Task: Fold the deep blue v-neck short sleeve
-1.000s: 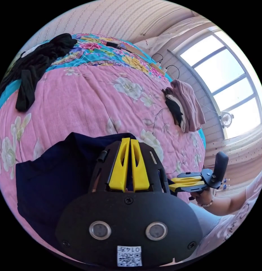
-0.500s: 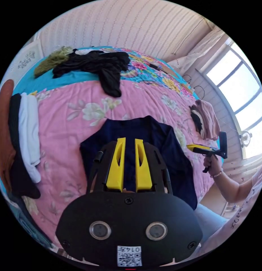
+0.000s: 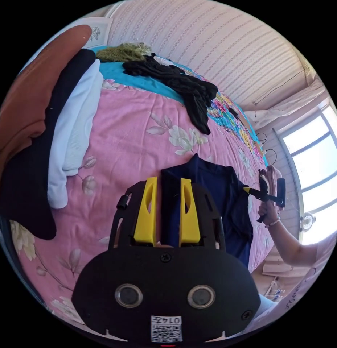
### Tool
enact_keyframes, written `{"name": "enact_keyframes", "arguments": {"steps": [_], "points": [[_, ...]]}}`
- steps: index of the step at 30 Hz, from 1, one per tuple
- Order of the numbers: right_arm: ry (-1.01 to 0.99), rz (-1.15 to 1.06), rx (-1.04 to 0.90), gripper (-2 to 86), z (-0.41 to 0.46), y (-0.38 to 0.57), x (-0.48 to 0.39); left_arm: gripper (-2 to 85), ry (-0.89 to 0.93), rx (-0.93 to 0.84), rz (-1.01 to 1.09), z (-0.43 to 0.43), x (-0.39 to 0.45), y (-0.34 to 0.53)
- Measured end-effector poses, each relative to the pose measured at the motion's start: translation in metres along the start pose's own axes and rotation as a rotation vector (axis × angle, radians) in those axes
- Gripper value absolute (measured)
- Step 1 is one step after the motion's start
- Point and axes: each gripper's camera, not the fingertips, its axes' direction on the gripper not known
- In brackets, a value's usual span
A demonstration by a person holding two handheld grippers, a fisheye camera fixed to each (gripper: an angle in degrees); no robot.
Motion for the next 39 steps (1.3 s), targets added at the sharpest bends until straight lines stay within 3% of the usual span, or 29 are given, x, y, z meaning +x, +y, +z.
{"name": "enact_keyframes", "arguments": {"steps": [4, 7, 14, 21, 28, 39], "points": [[-0.043, 0.020, 0.036, 1.4, -0.016, 0.003, 0.013, 5.7, -0.014, -0.097, 0.005, 0.028, -0.007, -0.011], [-0.103, 0.063, 0.070, 1.1, -0.024, 0.008, 0.029, 1.0, 0.085, -0.160, -0.012, 0.020, -0.016, -0.022], [-0.098, 0.073, 0.179, 0.8, -0.079, 0.016, 0.054, -0.6, 0.075, -0.065, 0.297, -0.031, 0.080, -0.047], [-0.047, 0.114, 0.343, 1.0, -0.146, 0.033, 0.083, -0.6, 0.196, 0.095, 0.260, -0.064, 0.120, -0.068], [-0.135, -0.004, 0.226, 1.2, -0.134, 0.125, 0.053, -0.6, 0.166, 0.019, 0.309, -0.118, 0.103, 0.039], [-0.184, 0.126, -0.015, 1.4, -0.046, 0.313, 0.025, -0.4, 0.056, -0.152, 0.269, -0.159, 0.065, 0.228]]}}
